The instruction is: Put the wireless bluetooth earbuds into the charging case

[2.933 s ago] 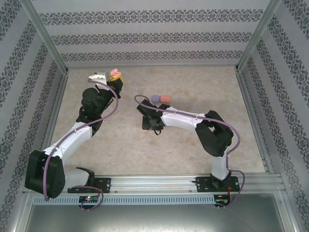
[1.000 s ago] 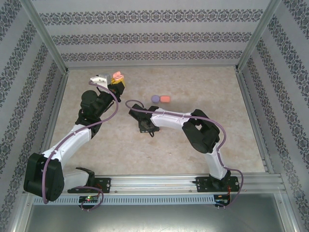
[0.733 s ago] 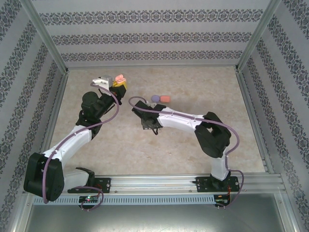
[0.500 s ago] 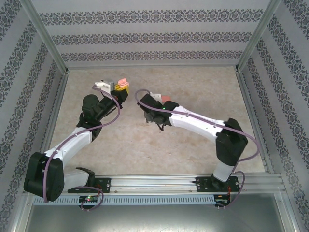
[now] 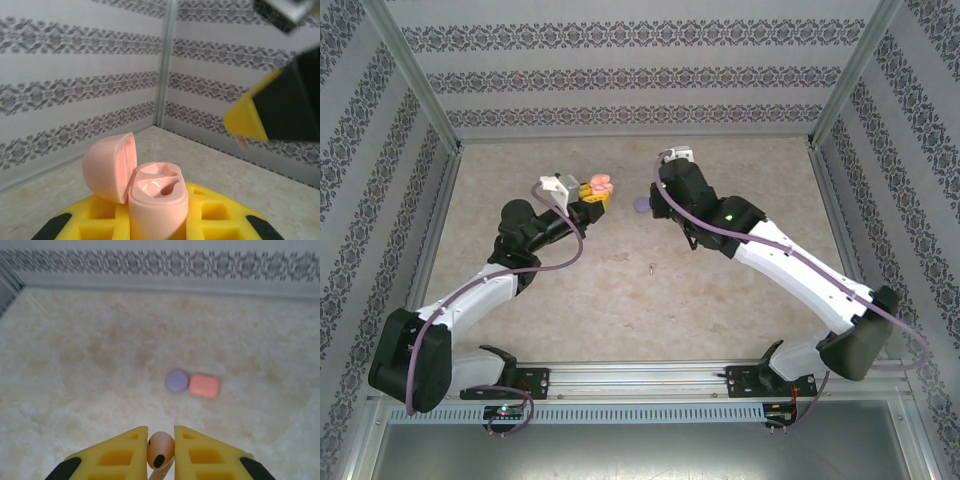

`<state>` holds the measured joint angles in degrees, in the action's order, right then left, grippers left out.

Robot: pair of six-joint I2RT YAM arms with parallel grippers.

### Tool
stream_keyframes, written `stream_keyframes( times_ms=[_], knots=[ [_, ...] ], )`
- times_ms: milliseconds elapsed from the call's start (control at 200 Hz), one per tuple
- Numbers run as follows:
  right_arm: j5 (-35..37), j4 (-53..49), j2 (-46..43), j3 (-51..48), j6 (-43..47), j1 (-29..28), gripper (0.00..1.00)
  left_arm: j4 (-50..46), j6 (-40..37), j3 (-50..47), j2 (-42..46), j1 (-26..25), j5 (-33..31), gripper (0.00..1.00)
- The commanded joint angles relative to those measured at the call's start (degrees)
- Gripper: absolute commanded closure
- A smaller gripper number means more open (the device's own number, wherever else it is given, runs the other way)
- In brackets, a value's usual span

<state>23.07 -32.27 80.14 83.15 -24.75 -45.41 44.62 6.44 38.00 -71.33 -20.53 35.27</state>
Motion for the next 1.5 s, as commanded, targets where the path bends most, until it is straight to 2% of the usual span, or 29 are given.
stream_keyframes(
  times_ms=[0, 245, 600, 874, 1494],
  knots=[
    [-0.69, 3.57, -2.97, 1.92, 5.77, 1.03, 0.82, 4.02, -8.42, -0.24, -1.52, -3.31, 1.76, 1.0],
    [-3.42, 10.32, -7.76, -1.09, 14.21, 1.75, 0.82, 13.78, -15.14, 0.83, -8.43, -8.9, -2.11, 1.0],
    [-8.73, 18.29, -13.68, -8.34, 21.21, 1.98, 0.82, 25.84, -14.7, 6.07, -18.3, -10.93, -2.89, 1.0],
    [-11.86, 19.93, -12.85, -10.9, 19.12, 2.29, 0.82, 31.96, -10.66, 8.49, -22.57, -11.11, -2.68, 1.0],
    [-17.57, 23.16, -9.35, -12.16, 11.34, 3.64, 0.82, 31.51, -7.62, 8.5, -21.93, -11.2, -2.79, 1.0]
  ],
)
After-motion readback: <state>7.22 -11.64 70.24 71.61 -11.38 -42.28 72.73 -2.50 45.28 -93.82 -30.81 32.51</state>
